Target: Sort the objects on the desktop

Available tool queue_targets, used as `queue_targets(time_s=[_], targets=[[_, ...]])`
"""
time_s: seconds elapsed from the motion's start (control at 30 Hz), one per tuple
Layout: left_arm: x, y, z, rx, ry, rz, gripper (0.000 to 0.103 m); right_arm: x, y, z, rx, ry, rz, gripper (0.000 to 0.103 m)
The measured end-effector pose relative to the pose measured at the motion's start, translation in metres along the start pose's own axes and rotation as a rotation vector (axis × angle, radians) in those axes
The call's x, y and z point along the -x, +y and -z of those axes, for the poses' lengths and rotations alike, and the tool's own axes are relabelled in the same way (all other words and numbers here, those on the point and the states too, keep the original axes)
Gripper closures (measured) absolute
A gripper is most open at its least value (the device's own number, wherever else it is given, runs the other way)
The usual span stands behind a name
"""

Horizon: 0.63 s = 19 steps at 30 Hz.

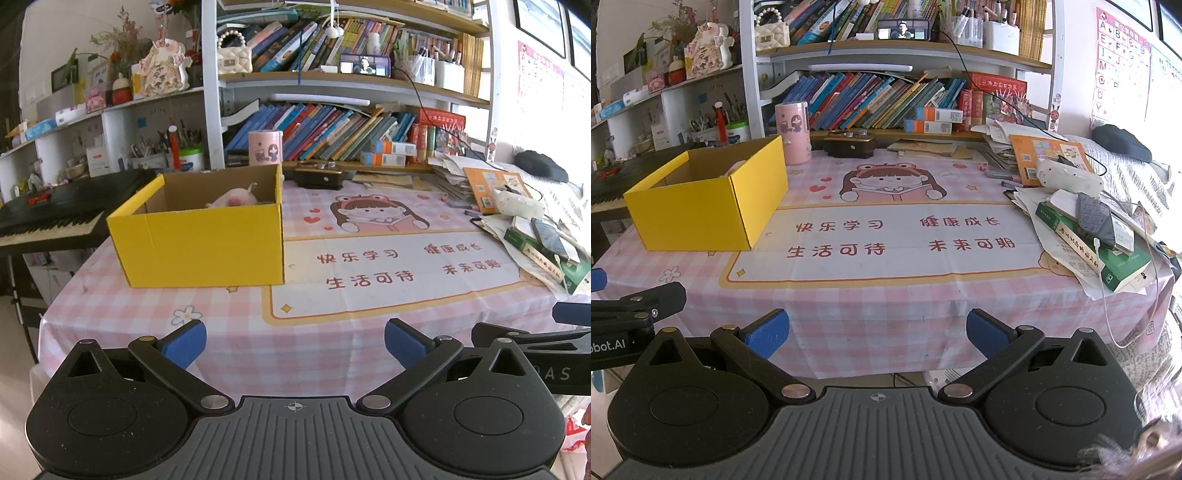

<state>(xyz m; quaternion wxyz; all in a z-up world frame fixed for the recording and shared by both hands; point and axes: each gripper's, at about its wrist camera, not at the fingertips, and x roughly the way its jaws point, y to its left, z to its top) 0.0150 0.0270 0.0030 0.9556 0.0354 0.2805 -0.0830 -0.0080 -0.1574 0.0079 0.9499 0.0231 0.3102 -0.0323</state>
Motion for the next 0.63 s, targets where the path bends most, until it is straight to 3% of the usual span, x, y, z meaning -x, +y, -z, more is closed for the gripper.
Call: queue_targets(time_s=[0.63], targets=[[0.0013, 0.0017, -0.0026, 0.004, -0.011, 0.014, 0.000, -0.0003, 0.0071, 0.0034, 0.003, 0.010, 0.002, 0.000]])
